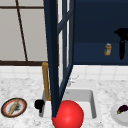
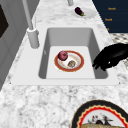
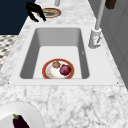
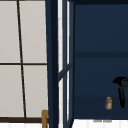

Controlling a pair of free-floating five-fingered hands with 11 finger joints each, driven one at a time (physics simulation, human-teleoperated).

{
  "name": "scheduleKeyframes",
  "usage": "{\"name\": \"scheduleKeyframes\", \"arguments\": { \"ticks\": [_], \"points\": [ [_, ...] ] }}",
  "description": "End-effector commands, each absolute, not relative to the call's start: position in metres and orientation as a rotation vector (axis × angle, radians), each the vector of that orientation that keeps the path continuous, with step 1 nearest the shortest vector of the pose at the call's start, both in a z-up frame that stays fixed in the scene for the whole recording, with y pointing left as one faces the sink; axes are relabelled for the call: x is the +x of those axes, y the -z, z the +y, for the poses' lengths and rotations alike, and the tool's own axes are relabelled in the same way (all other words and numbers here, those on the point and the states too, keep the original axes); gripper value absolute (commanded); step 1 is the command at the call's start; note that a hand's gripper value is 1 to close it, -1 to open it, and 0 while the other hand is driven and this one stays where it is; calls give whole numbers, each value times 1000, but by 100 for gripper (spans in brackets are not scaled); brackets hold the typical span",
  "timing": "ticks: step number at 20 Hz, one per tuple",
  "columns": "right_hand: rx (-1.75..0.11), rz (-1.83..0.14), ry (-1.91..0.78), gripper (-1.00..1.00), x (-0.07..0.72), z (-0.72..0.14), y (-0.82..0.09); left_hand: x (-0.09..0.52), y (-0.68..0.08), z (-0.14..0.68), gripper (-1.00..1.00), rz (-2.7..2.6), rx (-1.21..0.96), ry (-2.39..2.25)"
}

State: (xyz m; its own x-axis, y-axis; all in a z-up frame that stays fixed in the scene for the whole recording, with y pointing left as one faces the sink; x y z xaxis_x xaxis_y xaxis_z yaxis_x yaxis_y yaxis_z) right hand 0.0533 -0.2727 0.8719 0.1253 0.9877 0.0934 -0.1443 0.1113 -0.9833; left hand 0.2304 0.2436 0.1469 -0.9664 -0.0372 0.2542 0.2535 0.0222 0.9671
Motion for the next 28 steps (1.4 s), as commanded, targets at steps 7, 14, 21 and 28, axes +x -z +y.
{"name": "scheduleKeyframes", "arguments": {
  "ticks": [7,14,21,28],
  "points": [
    [-927,-865,-1276,-100,85,-263,-880,230,-147,244,0,-2085,-225,2049],
    [-790,-771,-1353,-100,92,-254,-882,230,-147,244,0,-2085,-225,2049],
    [-711,-675,-1383,-100,126,-249,-882,230,-147,244,0,-2085,-225,2049],
    [-791,-677,-1364,-100,137,-241,-898,230,-147,244,0,-2085,-225,2049]
  ]
}}
